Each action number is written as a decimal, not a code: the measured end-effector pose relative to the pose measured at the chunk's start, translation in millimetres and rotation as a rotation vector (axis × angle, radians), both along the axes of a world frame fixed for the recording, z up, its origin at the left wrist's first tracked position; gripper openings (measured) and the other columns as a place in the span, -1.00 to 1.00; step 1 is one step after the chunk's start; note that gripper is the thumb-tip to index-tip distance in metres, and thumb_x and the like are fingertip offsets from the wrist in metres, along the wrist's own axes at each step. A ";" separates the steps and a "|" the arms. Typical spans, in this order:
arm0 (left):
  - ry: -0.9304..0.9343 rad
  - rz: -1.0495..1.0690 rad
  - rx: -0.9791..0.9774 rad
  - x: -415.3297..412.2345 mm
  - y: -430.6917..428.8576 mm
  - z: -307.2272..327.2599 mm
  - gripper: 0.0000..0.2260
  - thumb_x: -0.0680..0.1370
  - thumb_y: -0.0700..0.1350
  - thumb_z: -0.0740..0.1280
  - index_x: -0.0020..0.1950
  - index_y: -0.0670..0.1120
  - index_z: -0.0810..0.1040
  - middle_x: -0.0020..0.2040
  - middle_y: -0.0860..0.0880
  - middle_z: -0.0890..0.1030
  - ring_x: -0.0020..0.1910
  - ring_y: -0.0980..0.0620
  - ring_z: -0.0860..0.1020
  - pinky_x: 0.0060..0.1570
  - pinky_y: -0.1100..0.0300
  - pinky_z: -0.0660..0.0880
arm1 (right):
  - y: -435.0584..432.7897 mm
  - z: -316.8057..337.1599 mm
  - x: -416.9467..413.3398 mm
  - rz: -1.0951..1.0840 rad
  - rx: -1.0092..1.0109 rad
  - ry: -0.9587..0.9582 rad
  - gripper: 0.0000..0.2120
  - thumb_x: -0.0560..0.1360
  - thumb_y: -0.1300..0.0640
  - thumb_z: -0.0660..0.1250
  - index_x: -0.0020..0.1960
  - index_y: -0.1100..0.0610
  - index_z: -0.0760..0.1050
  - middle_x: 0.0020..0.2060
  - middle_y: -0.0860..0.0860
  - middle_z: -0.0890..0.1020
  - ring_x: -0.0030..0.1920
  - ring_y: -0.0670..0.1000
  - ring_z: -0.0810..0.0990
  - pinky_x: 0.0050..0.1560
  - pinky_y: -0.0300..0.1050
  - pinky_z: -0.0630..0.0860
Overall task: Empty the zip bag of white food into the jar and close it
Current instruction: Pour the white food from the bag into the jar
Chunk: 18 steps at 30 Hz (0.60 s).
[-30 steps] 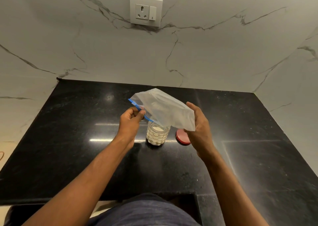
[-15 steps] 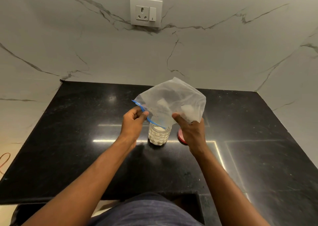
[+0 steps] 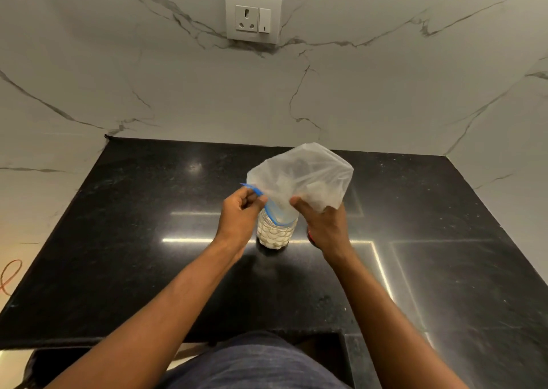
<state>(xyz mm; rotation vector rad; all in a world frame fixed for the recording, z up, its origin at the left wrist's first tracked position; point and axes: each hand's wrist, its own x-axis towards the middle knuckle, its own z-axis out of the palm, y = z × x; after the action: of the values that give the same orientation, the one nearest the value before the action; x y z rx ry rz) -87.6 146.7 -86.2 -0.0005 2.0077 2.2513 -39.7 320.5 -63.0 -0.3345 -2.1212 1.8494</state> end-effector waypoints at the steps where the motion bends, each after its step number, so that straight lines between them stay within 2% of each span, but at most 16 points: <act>1: 0.005 0.001 0.006 0.4 0.4 1.0 -0.84 0.65 -0.30 0.40 0.14 -0.09 0.70 -0.03 0.05 0.78 0.02 0.15 0.73 -0.01 0.33 0.61 | -0.2 0.0 -0.4 -0.019 0.006 0.005 -0.61 0.48 0.14 0.59 0.20 -0.13 0.54 0.06 -0.17 0.70 0.03 -0.30 0.68 -0.07 -0.41 0.59; 3: -0.004 0.044 0.029 -2.6 -4.9 5.8 -0.81 0.65 -0.28 0.40 0.16 -0.02 0.69 -0.02 0.08 0.78 0.05 0.15 0.73 -0.02 0.37 0.61 | 9.3 4.4 -0.6 -0.101 -0.040 0.027 -0.66 0.47 0.15 0.59 0.13 -0.13 0.57 0.05 -0.14 0.72 0.01 -0.23 0.71 0.00 -0.33 0.65; 4: -0.012 0.069 0.038 -4.9 -9.3 8.3 -0.79 0.64 -0.28 0.41 0.17 0.01 0.68 -0.01 0.09 0.79 0.06 0.15 0.73 -0.03 0.38 0.61 | 16.6 6.5 -0.5 -0.124 -0.065 0.031 -0.70 0.47 0.14 0.59 0.11 -0.11 0.59 0.04 -0.09 0.74 0.02 -0.16 0.74 0.05 -0.22 0.69; 6: -0.015 0.084 0.045 -7.0 -15.5 12.2 -0.76 0.64 -0.27 0.43 0.19 0.05 0.66 0.01 0.11 0.79 0.06 0.18 0.73 -0.06 0.42 0.60 | 27.1 11.2 0.1 -0.127 -0.065 0.016 -0.72 0.48 0.09 0.59 0.13 -0.06 0.61 0.04 0.00 0.75 0.04 0.00 0.76 0.09 -0.04 0.71; 7: -0.010 0.078 0.043 -6.7 -15.5 13.8 -0.76 0.64 -0.27 0.42 0.20 0.05 0.66 0.01 0.13 0.79 0.05 0.20 0.73 -0.07 0.43 0.59 | 28.8 12.5 0.2 -0.132 -0.063 0.008 -0.71 0.49 0.08 0.58 0.16 -0.03 0.61 0.05 0.02 0.75 0.05 0.04 0.76 0.09 -0.01 0.71; 11: -0.005 0.045 0.068 -2.7 -6.0 24.9 -0.80 0.67 -0.24 0.38 0.23 0.02 0.66 0.02 0.07 0.78 0.03 0.18 0.72 -0.06 0.37 0.61 | 24.2 20.3 0.1 -0.179 -0.195 -0.016 -0.68 0.50 0.08 0.57 0.22 0.07 0.62 0.03 0.02 0.76 0.03 0.04 0.76 -0.02 -0.04 0.72; 14: 0.067 0.046 0.097 -6.3 -8.8 52.9 -0.89 0.69 -0.13 0.37 0.16 -0.01 0.68 -0.07 0.15 0.77 -0.10 0.29 0.69 -0.15 0.45 0.56 | 20.3 28.2 -0.7 -0.162 -0.348 -0.067 -0.76 0.50 0.06 0.56 0.14 0.09 0.68 -0.01 0.03 0.79 0.03 0.10 0.76 -0.16 -0.12 0.69; 16: 0.147 0.047 0.091 -10.4 -14.4 78.0 -0.88 0.69 -0.09 0.37 0.12 -0.05 0.70 -0.05 0.11 0.77 -0.06 0.25 0.71 -0.10 0.46 0.56 | 14.7 31.7 -1.4 -0.106 -0.511 -0.105 -0.81 0.50 0.10 0.55 0.09 0.09 0.69 -0.02 0.06 0.80 -0.01 0.08 0.79 -0.21 -0.14 0.68; 18: 0.226 0.046 0.057 -14.9 -23.1 100.9 -0.89 0.69 -0.08 0.37 0.08 -0.05 0.70 -0.01 0.03 0.76 -0.01 0.20 0.72 -0.05 0.44 0.57 | 6.2 34.2 -2.8 -0.048 -0.626 -0.150 -0.77 0.49 0.15 0.55 0.14 0.14 0.68 0.03 0.12 0.79 0.02 0.12 0.79 -0.16 -0.08 0.71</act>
<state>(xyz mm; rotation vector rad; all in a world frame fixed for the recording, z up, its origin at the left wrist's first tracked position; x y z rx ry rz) -102.5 123.6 14.7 0.2253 2.0671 2.4337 -42.5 326.8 -28.8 -0.6706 -1.5391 2.4881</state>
